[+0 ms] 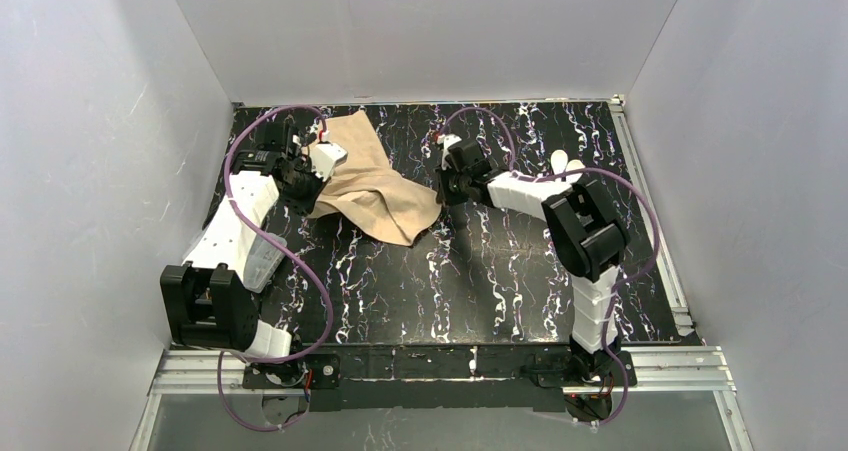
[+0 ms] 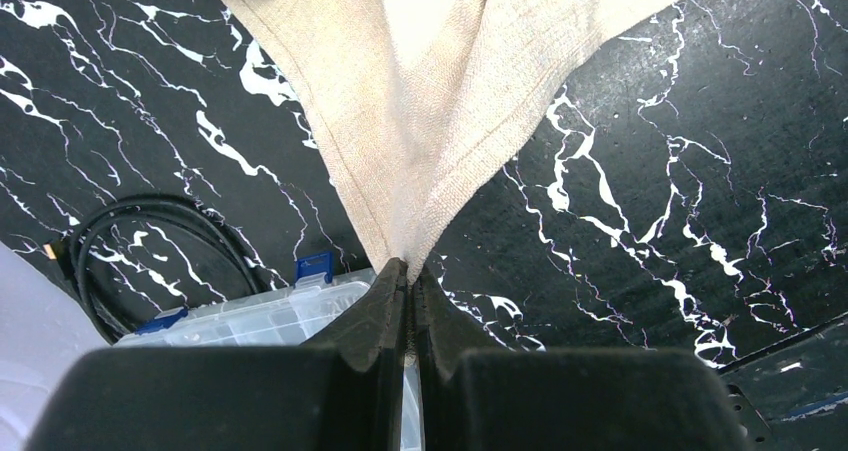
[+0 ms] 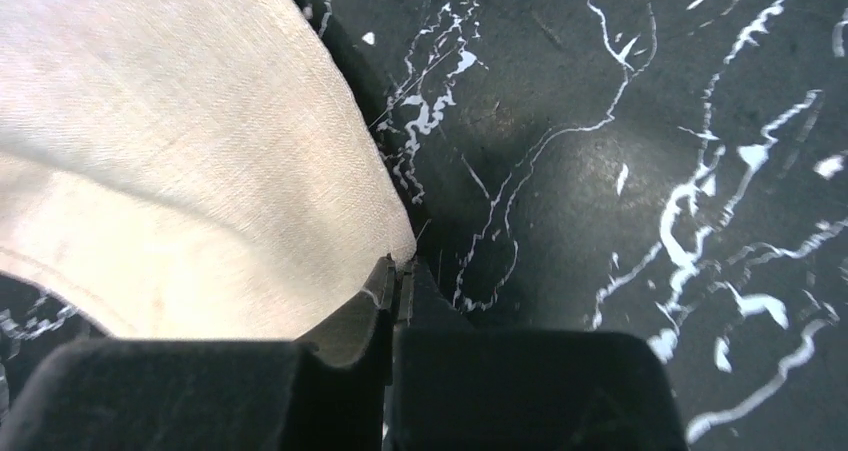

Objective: Fold the napkin into a case and place the utensils inside
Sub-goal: Pick up the crumpled napkin from the center of the board, then flatten out the crumpled napkin at the center of the board.

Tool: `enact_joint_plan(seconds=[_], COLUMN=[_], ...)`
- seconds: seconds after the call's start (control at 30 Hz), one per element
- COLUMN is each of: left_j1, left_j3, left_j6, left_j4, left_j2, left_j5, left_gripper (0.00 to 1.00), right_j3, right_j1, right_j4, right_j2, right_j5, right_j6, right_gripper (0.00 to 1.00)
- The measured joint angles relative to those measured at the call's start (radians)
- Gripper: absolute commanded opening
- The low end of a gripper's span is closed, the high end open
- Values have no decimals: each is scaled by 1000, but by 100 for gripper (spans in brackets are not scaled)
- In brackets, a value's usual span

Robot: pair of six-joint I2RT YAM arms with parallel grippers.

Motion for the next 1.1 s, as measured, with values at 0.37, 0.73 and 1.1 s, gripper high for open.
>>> enact_joint_plan(seconds=[0.37, 0.73, 1.1], left_j1=[-1, -59, -68], left_j3=[386, 610, 713], left_j6=[-78, -90, -45], left_j4=[2, -1, 82], left_j2=[134, 198, 151], left_j5=[0, -9, -142], left_gripper=[0, 0, 0], right_j3=[319, 376, 634], right_j1=[-153, -196, -194], right_j4=[-153, -324, -501], right_j2=[-259, -482, -484], right_j5=[92, 375, 429], right_j6=[31, 46, 45], right_gripper=[1, 1, 1])
